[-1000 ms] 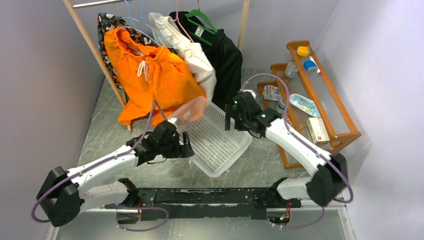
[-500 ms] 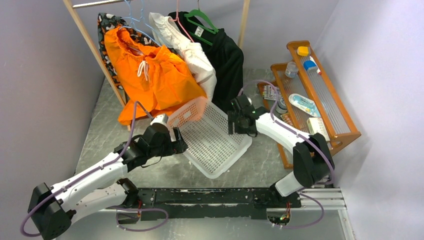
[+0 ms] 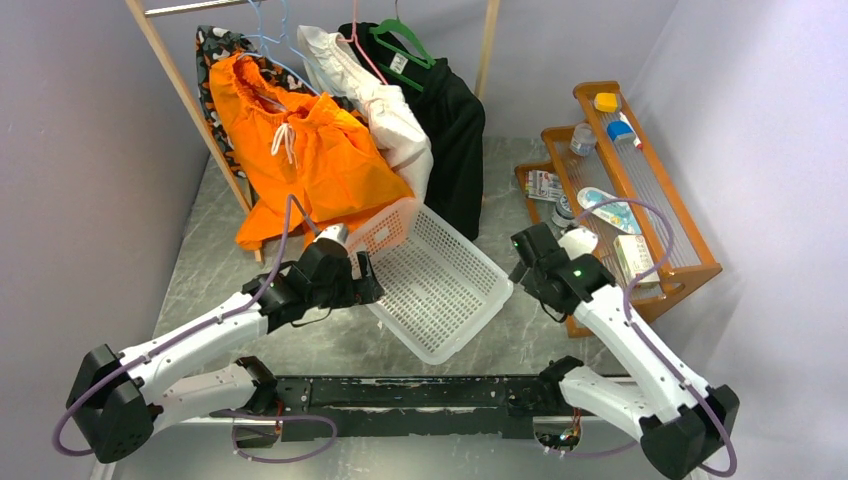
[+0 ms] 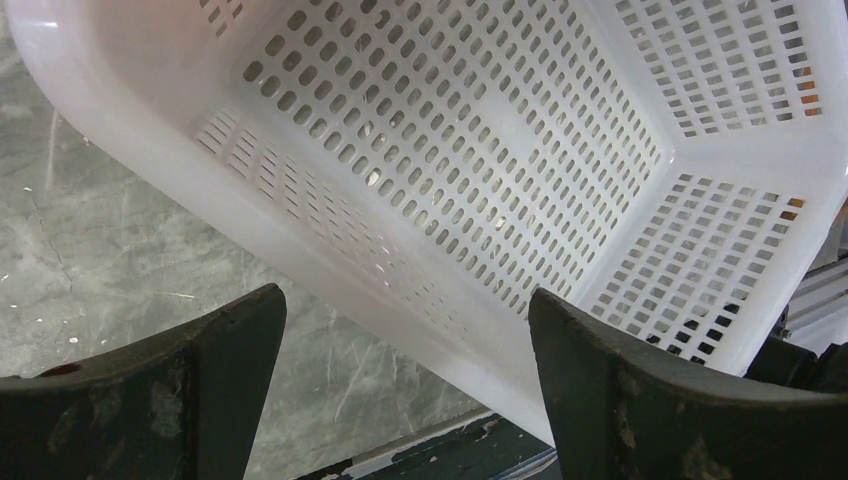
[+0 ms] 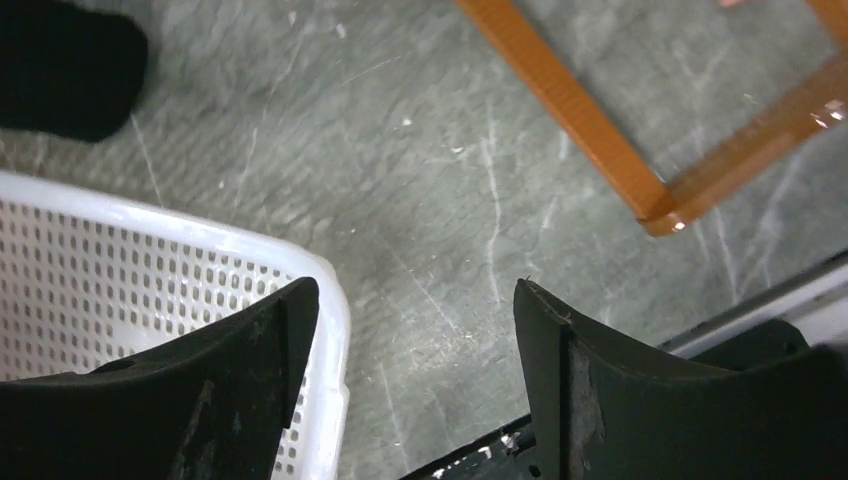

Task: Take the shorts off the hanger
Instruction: Move the basket to the center of the board.

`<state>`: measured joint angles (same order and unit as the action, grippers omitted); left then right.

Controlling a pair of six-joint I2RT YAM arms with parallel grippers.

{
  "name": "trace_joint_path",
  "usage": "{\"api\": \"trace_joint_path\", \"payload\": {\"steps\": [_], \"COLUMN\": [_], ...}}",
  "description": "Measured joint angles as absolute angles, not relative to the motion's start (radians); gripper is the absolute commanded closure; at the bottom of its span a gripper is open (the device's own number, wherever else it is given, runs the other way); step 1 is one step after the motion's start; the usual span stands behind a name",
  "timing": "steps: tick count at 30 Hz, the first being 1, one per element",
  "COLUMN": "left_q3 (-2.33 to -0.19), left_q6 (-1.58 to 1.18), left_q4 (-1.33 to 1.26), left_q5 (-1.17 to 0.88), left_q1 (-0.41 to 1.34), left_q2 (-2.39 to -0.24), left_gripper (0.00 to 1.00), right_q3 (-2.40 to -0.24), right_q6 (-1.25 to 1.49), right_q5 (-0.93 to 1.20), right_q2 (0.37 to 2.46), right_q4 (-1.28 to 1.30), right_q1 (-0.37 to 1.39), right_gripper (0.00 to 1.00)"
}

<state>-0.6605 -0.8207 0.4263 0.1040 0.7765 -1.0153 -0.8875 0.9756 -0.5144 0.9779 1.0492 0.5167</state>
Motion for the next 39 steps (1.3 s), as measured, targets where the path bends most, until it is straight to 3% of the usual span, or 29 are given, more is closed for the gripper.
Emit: {"api": "trace_joint_path", "payload": {"steps": [5, 10, 13, 16, 20, 25, 31, 35, 39], "left_q3": [-0.671, -0.696, -0.698, -0.711, -0.760, -0.850, -0.936, -0.939, -0.939], "left_q6": [-0.821, -0.846, -0.858, -0.873, -0.897, -0.924, -0.941, -0.954, -0.958], "left_q4": [0.442, 0.478, 0.500, 0.541, 0.632, 0.762, 0.852, 0.898, 0.921], "left_q5": [0.120, 0.186, 0.216, 0.244, 0.301, 0.400, 0.483, 0.496, 0.495], "left_q1": [0.777, 0.778, 0.778, 0.778, 0.778, 0.778, 0.778, 0.778, 0.778], "left_q2": [-1.015, -0.996, -0.968, -0.953, -0.941, -0.907, -0.889, -0.887, -0.872], "left_gripper": [0.04, 0.01, 0.02, 0.01, 0.00, 0.00, 0.00, 0.00, 0.00], "right_q3": [-0.905, -0.946, -1.020, -1.041, -0.986, -0.869, -0.952, -0.987, -0.959], "right_q6": [0.991, 0.696, 0.557, 0.434, 0.353, 0.445, 0.563, 0.636, 0.714], "right_q5": [-0.535, -0.299, -0.228, -0.149, 0.000, 0.162, 0.185, 0.106, 0.071], "right_q2": [0.893, 0.959, 1.167, 1.370, 1.453, 1.427, 1.587, 1.594, 1.534], "right_q4": [1.084, 0.817, 0.721, 0.628, 0.559, 0.395, 0.257, 0.241, 0.209], "right_q1": [0.511, 0.510, 0.509, 0.477, 0.463, 0.718, 1.048, 1.084, 1.005], "right_gripper": [0.12, 0.01, 0.00, 0.06, 0.08, 0.08, 0.02, 0.00, 0.02]}}
